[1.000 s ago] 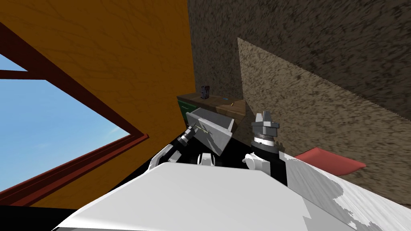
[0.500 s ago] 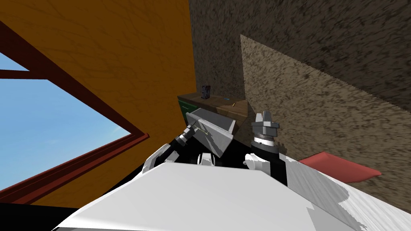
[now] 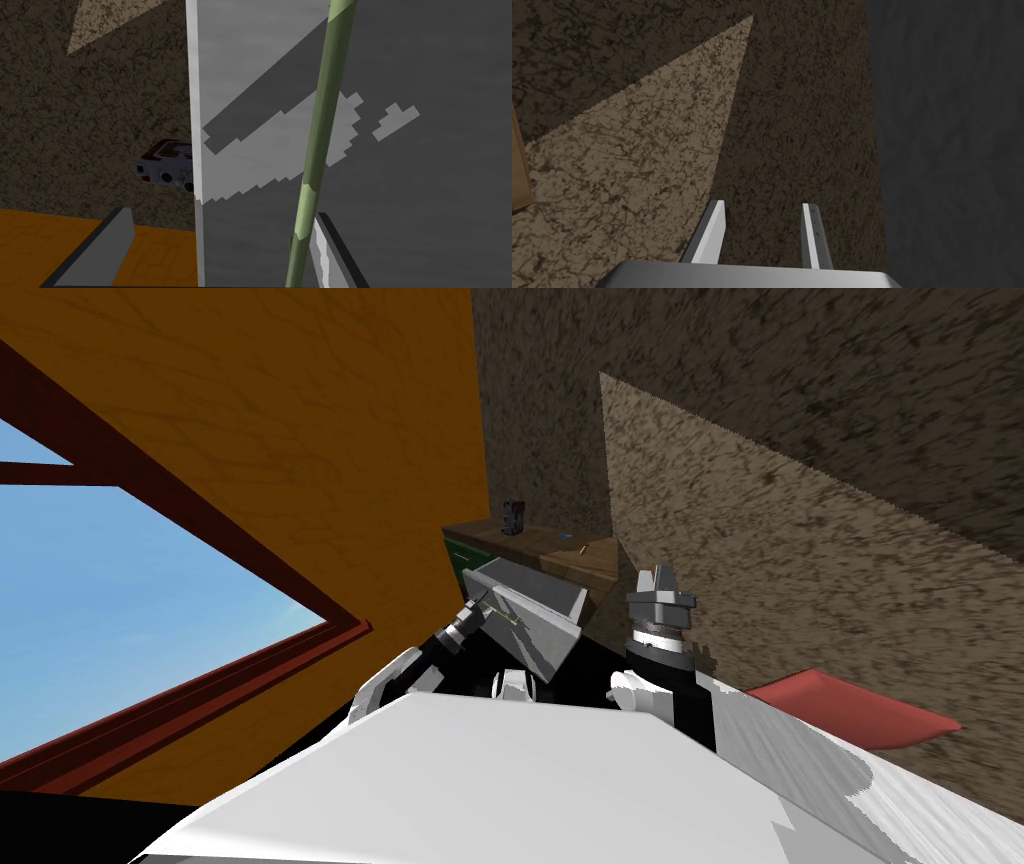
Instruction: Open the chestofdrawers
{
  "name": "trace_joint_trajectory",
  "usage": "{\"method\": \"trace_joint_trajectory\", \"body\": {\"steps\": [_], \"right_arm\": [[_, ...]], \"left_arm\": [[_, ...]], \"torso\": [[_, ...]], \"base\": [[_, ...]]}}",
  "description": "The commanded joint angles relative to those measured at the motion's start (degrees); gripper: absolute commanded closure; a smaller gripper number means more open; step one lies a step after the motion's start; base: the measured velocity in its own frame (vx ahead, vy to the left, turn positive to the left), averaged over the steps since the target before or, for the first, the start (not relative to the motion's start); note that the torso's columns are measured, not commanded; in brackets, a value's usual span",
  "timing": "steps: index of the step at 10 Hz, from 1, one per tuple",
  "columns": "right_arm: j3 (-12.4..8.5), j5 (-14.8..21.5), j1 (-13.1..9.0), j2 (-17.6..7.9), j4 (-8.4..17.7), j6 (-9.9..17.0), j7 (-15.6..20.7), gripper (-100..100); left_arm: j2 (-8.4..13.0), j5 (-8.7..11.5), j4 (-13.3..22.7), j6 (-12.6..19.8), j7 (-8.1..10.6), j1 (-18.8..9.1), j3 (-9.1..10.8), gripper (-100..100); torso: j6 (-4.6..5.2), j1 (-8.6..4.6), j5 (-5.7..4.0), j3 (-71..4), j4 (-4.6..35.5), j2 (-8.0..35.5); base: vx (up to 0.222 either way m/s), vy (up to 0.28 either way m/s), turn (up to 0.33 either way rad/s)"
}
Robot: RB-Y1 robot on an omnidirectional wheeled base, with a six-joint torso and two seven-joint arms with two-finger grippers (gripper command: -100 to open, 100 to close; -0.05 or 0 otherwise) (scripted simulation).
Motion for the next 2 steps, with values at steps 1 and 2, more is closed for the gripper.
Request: {"method": "trace_joint_trajectory", "body": {"steps": [1,2], "right_arm": [[0.00,0.00,0.00,0.00,0.00,0.00,0.00,0],[0.00,0.00,0.00,0.00,0.00,0.00,0.00,0]], "left_arm": [[0.01,0.00,0.02,0.02,0.00,0.01,0.00,0],[0.01,0.00,0.04,0.04,0.00,0.02,0.00,0]], "torso": [[0.00,-0.01,0.00,-0.02,-0.02,-0.03],[0.00,-0.01,0.00,-0.03,-0.03,-0.05]], "base": [[0.000,0.000,0.000],[0.000,0.000,0.000]]}}
